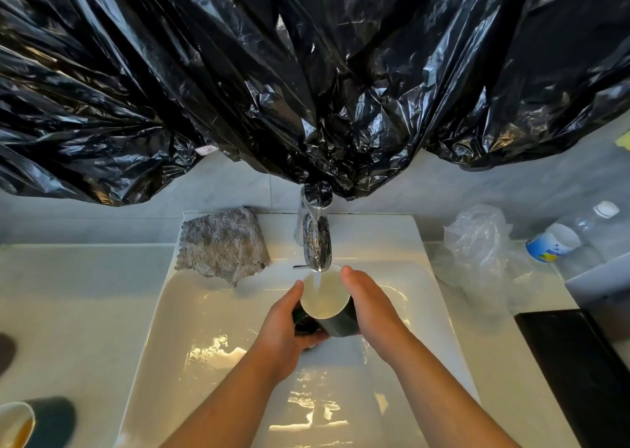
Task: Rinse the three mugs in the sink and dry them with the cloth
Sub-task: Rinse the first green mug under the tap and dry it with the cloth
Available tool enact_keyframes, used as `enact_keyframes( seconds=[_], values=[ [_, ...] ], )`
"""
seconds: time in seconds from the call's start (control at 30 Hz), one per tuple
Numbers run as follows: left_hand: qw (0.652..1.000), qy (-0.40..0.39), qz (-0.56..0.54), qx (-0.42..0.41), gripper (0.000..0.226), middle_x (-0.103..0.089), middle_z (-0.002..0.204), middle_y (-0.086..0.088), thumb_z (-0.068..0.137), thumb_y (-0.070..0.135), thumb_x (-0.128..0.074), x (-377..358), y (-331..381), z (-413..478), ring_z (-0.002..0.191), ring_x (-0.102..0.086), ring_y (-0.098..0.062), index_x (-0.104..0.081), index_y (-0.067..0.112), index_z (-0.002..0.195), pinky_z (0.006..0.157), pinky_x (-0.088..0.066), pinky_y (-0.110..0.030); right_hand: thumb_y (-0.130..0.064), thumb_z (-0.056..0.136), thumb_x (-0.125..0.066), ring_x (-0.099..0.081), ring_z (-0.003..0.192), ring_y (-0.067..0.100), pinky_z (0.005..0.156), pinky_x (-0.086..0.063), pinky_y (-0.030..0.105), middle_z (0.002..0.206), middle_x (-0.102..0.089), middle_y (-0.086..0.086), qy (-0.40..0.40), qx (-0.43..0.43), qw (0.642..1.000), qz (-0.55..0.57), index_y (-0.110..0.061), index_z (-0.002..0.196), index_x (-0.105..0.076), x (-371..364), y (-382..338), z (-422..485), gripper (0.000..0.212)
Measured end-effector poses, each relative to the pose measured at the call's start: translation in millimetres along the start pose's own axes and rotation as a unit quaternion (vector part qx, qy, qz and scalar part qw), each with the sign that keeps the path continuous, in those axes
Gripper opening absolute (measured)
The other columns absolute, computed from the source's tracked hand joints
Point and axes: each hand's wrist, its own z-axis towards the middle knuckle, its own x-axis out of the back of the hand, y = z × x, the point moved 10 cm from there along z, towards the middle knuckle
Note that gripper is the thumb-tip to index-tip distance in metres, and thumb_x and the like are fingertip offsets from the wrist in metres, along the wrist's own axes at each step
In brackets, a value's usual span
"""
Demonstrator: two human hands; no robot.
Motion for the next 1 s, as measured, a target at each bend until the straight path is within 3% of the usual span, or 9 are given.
enact_keyframes(
  seconds=[0.1, 0.2, 0.37, 0.5, 0.6, 0.73, 0.8, 0.9, 1.0],
  values=[
    [1.0, -0.003, -0.026, 0.011, 0.044, -0.078, 0.103, -0.015, 0.103, 0.045, -0.048, 1.2, -3.0, 1.2, 0.104, -0.07, -0.036, -0.07, 0.01, 0.118, 0.08, -0.06, -0.046, -0.081, 0.073, -0.031, -0.055, 0.093, 0.005, 0.063, -0.044, 0.015, 0.106, -0.055, -0.018, 0.007, 0.035, 0.998, -0.055, -0.045, 0.115, -0.043, 1.0, -11.0, -4.1, 0.056],
    [0.998, -0.021, -0.057, 0.021, 0.044, -0.076, 0.11, -0.018, 0.104, 0.044, -0.045, -2.3, -5.9, 2.1, 0.1, -0.074, -0.033, -0.068, 0.011, 0.122, 0.073, -0.062, -0.044, -0.075, 0.08, -0.038, -0.058, 0.098, 0.01, 0.065, -0.048, 0.015, 0.116, -0.056, -0.007, 0.03, 0.073, 0.99, -0.115, -0.04, 0.122, -0.043, 3.1, -20.7, -8.3, 0.055],
    [0.995, -0.032, -0.088, 0.021, 0.045, -0.076, 0.108, -0.021, 0.104, 0.043, -0.044, -4.0, -12.6, 6.4, 0.093, -0.076, -0.032, -0.069, 0.009, 0.12, 0.073, -0.062, -0.047, -0.068, 0.091, -0.043, -0.059, 0.105, 0.016, 0.081, -0.057, 0.025, 0.119, -0.057, -0.005, 0.065, 0.096, 0.978, -0.172, -0.035, 0.129, -0.046, 8.4, -25.5, -9.4, 0.05],
    [0.996, -0.029, -0.086, 0.015, 0.046, -0.075, 0.11, -0.022, 0.105, 0.043, -0.042, -3.6, -15.0, 8.5, 0.095, -0.076, -0.033, -0.069, 0.009, 0.12, 0.074, -0.062, -0.046, -0.081, 0.076, -0.033, -0.056, 0.099, 0.012, 0.068, -0.047, 0.015, 0.116, -0.053, -0.008, 0.076, 0.098, 0.977, -0.173, -0.039, 0.127, -0.049, 9.8, -27.1, -11.4, 0.068],
    [0.997, -0.009, -0.071, 0.007, 0.046, -0.074, 0.112, -0.022, 0.105, 0.044, -0.042, -0.4, -12.8, 7.4, 0.098, -0.075, -0.033, -0.069, 0.009, 0.12, 0.074, -0.061, -0.045, -0.079, 0.081, -0.033, -0.052, 0.095, 0.009, 0.063, -0.039, 0.008, 0.116, -0.042, -0.012, 0.092, 0.108, 0.975, -0.171, -0.044, 0.129, -0.049, 9.8, -27.5, -12.5, 0.062],
    [0.999, 0.027, -0.026, -0.027, 0.046, -0.076, 0.101, -0.02, 0.104, 0.044, -0.046, 9.7, -2.8, 5.6, 0.095, -0.069, -0.037, -0.076, 0.009, 0.106, 0.085, -0.057, -0.05, -0.07, 0.087, -0.032, -0.052, 0.097, -0.002, 0.069, -0.039, 0.009, 0.122, -0.046, -0.01, 0.063, 0.096, 0.988, -0.1, -0.046, 0.13, -0.051, 0.7, -22.3, -9.3, 0.053],
    [0.997, 0.035, 0.015, -0.065, 0.044, -0.076, 0.099, -0.021, 0.105, 0.04, -0.045, 15.8, 8.2, 2.4, 0.092, -0.069, -0.037, -0.079, 0.013, 0.096, 0.087, -0.056, -0.052, -0.062, 0.091, -0.028, -0.055, 0.107, 0.001, 0.084, -0.048, 0.021, 0.125, -0.057, -0.008, 0.043, 0.098, 0.991, -0.081, -0.043, 0.131, -0.056, -5.0, -22.9, -7.2, 0.052],
    [0.989, 0.053, 0.065, -0.123, 0.036, -0.077, 0.097, -0.015, 0.105, 0.036, -0.05, 26.7, 25.7, -6.7, 0.093, -0.073, -0.029, -0.081, 0.024, 0.092, 0.072, -0.063, -0.039, -0.042, 0.105, -0.03, -0.056, 0.12, 0.013, 0.106, -0.047, 0.04, 0.132, -0.062, -0.007, 0.01, 0.074, 0.996, -0.043, -0.037, 0.136, -0.057, -11.6, -20.4, -5.2, 0.041],
    [0.975, 0.064, 0.108, -0.181, 0.028, -0.078, 0.095, -0.008, 0.102, 0.034, -0.056, 29.4, 43.2, -17.1, 0.092, -0.072, -0.024, -0.081, 0.031, 0.091, 0.074, -0.063, -0.038, -0.03, 0.107, -0.036, -0.061, 0.107, 0.005, 0.091, -0.056, 0.029, 0.116, -0.069, -0.012, -0.018, 0.045, 0.998, 0.046, -0.04, 0.119, -0.066, -17.8, -15.6, -4.1, 0.034]
  ],
)
